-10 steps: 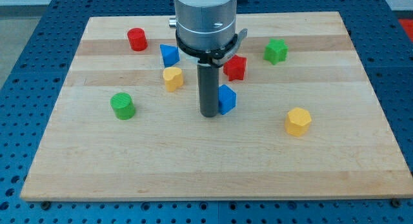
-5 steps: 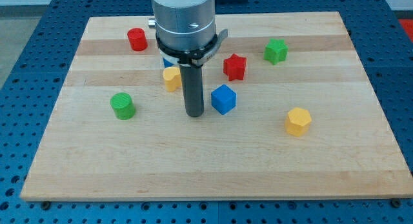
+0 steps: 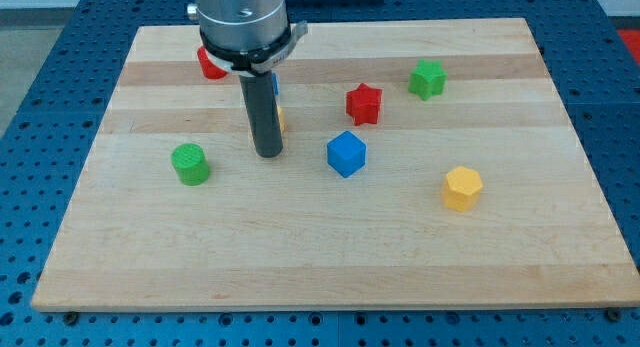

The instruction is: Push the yellow heart right a bit

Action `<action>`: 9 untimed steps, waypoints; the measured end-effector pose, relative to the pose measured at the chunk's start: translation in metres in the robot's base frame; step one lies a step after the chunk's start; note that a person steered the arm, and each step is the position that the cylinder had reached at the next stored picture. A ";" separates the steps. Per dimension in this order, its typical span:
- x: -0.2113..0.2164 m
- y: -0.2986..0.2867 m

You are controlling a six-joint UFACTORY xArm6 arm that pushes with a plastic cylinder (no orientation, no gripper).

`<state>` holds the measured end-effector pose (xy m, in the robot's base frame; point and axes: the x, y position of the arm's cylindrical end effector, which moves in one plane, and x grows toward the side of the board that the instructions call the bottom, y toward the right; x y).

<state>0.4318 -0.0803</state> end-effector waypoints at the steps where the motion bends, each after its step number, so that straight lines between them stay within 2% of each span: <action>1: -0.009 -0.001; 2: -0.009 -0.001; 4: -0.009 -0.052; 5: -0.011 -0.053; 6: -0.036 -0.058; 9: -0.057 -0.058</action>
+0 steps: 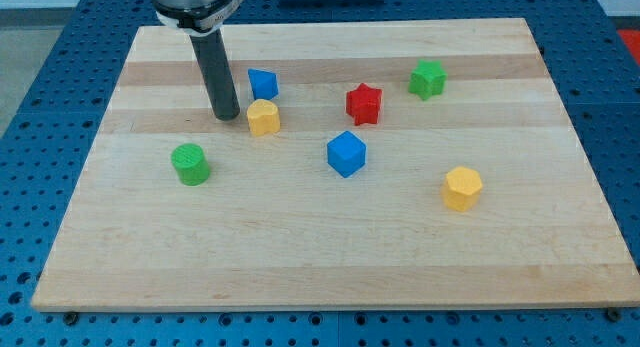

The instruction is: Push the yellow heart right a bit

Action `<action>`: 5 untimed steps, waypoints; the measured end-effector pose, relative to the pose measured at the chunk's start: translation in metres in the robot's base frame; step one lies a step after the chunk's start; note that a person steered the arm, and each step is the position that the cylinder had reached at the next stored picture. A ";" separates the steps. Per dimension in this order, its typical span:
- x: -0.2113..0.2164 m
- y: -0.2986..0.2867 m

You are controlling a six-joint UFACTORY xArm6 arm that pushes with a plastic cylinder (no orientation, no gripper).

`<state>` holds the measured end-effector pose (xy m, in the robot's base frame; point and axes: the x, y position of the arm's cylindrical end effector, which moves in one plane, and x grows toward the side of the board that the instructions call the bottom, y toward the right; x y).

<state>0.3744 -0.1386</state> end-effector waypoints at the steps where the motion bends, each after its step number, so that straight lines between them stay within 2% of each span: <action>1: 0.000 0.002; 2: 0.005 0.032; 5: 0.006 0.041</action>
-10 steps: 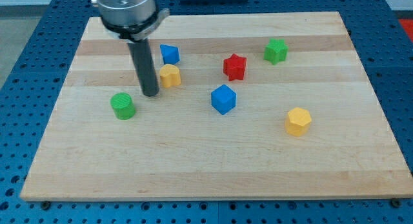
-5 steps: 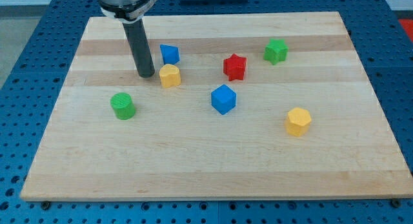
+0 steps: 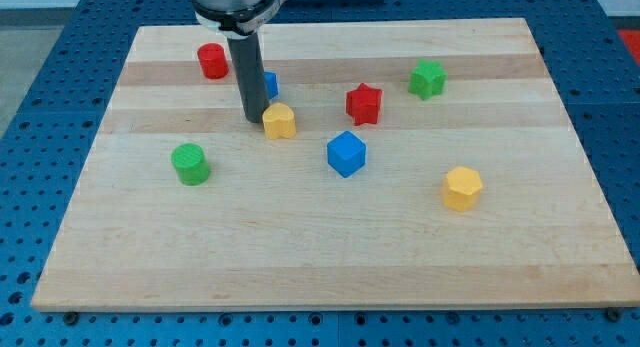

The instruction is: Push the yellow heart right a bit

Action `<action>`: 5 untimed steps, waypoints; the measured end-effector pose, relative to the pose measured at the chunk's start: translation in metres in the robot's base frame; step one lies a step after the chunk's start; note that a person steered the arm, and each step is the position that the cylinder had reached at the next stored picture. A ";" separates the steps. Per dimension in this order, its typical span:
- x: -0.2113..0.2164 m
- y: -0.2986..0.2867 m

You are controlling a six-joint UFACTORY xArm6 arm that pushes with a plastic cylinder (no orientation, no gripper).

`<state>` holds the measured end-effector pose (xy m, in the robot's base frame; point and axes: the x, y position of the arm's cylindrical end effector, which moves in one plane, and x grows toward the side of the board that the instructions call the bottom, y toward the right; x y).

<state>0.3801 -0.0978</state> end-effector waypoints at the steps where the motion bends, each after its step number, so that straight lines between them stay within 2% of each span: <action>1: 0.002 0.000; 5: 0.003 0.003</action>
